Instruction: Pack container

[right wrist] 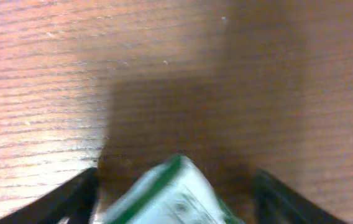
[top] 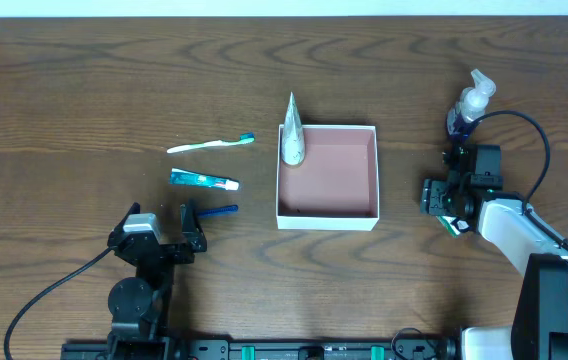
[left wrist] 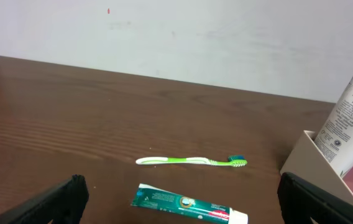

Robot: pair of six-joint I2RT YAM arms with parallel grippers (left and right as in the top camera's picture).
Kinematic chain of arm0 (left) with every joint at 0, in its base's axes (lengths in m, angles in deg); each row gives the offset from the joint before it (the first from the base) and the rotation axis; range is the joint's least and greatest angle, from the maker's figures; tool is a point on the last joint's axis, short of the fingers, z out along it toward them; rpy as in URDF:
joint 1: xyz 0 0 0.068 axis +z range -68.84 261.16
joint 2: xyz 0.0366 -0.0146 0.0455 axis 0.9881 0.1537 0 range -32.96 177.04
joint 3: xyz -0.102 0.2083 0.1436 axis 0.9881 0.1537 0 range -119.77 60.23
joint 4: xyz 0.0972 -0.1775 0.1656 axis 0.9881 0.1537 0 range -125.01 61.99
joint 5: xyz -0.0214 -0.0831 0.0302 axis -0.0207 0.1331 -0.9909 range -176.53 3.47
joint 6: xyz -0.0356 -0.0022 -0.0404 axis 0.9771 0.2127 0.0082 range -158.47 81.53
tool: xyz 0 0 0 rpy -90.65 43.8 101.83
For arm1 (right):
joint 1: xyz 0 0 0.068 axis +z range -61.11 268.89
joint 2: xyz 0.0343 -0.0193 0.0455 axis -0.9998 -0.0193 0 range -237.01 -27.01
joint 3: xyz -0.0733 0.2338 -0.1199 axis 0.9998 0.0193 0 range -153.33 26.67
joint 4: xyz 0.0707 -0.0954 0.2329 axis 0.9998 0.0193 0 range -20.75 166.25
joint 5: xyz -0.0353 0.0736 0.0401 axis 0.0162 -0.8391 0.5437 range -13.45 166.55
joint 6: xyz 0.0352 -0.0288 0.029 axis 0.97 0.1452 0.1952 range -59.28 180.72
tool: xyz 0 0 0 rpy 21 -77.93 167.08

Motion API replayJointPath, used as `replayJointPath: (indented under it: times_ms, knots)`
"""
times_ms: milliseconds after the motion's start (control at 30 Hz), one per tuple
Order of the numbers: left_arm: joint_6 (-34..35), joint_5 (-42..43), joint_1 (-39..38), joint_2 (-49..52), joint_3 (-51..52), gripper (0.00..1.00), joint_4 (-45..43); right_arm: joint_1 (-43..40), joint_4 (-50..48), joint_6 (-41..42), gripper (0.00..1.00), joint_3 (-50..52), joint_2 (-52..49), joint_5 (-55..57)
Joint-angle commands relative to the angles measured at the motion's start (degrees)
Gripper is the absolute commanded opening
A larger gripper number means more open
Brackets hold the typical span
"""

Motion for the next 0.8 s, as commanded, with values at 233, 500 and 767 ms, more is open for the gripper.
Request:
replayJointPath:
  times_ms: [233,500,767]
  knots:
    - [-0.9,-0.7,0.3,-0.3,1.2,0.98,2.1,-0.5,10.3,19.3,0.5,0.8,-0.9,-1.9]
    - [-0.9,-0.7,0.3,-0.3,1.2,0.98,2.1,-1.2,10.1,22.0,0.73,0.7,-0.9,-1.3]
    - [-0.9,-0.7,0.3,-0.3,1.2,0.98,2.1,-5.1,16.1,19.1,0.78,-5.9,-0.9,-4.0]
